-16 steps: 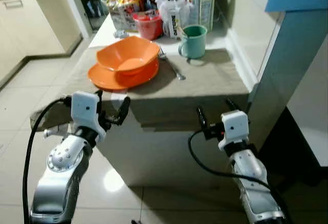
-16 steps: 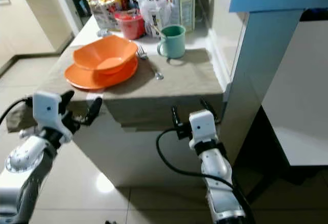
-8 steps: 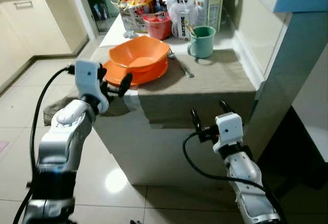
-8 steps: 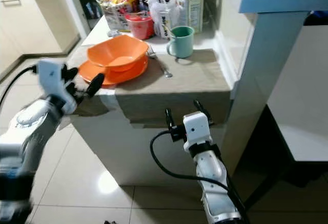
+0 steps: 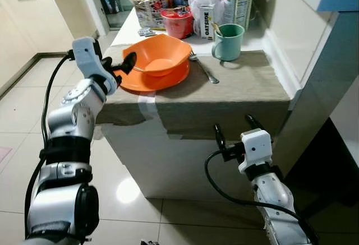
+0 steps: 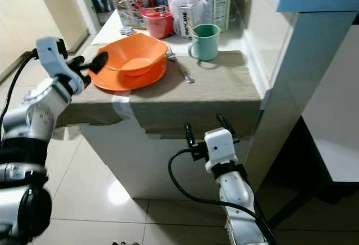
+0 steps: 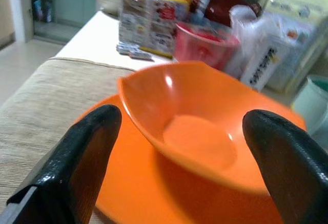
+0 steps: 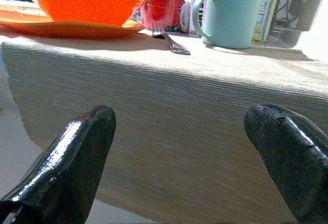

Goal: Setting the table

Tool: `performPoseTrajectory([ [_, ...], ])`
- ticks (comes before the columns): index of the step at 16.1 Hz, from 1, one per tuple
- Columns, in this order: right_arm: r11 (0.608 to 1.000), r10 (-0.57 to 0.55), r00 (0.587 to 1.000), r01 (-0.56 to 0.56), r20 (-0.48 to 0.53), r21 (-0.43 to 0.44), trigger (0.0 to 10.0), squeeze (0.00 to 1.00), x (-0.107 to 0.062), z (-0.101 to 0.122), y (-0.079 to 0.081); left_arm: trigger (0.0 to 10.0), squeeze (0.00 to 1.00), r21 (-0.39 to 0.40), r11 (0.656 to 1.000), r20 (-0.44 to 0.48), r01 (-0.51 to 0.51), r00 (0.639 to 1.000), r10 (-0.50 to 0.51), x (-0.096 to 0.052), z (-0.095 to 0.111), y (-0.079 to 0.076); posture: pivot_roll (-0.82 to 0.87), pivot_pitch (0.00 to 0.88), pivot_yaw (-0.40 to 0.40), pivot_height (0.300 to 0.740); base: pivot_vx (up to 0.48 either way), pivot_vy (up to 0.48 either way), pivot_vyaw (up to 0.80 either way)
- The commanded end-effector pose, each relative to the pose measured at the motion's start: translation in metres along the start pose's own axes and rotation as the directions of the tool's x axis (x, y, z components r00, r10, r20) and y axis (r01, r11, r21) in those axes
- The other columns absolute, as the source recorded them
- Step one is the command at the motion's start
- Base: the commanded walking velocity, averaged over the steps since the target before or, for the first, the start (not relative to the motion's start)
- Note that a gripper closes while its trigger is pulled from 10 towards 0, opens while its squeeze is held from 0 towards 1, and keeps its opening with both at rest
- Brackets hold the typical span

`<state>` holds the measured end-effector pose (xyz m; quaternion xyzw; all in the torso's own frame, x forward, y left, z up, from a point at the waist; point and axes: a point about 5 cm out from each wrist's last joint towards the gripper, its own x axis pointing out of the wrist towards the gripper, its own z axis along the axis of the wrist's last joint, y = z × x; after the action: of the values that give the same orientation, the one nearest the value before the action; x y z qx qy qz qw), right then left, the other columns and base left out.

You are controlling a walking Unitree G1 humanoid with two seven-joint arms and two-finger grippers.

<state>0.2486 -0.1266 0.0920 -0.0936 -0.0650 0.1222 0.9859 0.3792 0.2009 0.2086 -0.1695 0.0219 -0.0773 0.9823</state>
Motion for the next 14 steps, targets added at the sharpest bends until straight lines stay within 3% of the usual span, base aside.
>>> performPoseTrajectory([
  [1, 1.000, 0.005, 1.000, -0.005, -0.001, 0.001, 10.0, 0.00, -0.002, 0.002, 0.001, 10.0, 0.00, -0.067, 0.998, 0.000, -0.021, 1.000, 0.021, 0.006, 0.007, -0.003, -0.19, 0.007, 0.127, 0.719, 0.000, 0.000, 0.00],
  [6, 1.000, 0.009, 1.000, -0.009, -0.010, 0.002, 10.0, 0.00, -0.004, 0.003, 0.002, 10.0, 0.00, -0.246, 0.967, -0.042, -0.070, 0.997, 0.062, 0.017, 0.006, -0.005, -0.19, 0.012, 0.126, 0.719, 0.000, 0.000, 0.00],
  [8, 1.000, 0.010, 1.000, -0.010, -0.012, 0.002, 10.0, 0.00, -0.004, 0.004, 0.002, 10.0, 0.00, -0.298, 0.948, -0.097, -0.111, 0.992, 0.085, 0.022, -0.002, -0.007, -0.19, 0.017, 0.127, 0.719, 0.000, 0.000, 0.00],
  [14, 1.000, 0.013, 1.000, -0.013, -0.015, 0.000, 10.0, 0.00, -0.004, 0.005, 0.001, 10.0, 0.00, -0.294, 0.946, -0.151, -0.138, 0.984, 0.096, 0.029, -0.011, -0.010, -0.19, 0.026, 0.127, 0.719, 0.000, 0.000, 0.00],
])
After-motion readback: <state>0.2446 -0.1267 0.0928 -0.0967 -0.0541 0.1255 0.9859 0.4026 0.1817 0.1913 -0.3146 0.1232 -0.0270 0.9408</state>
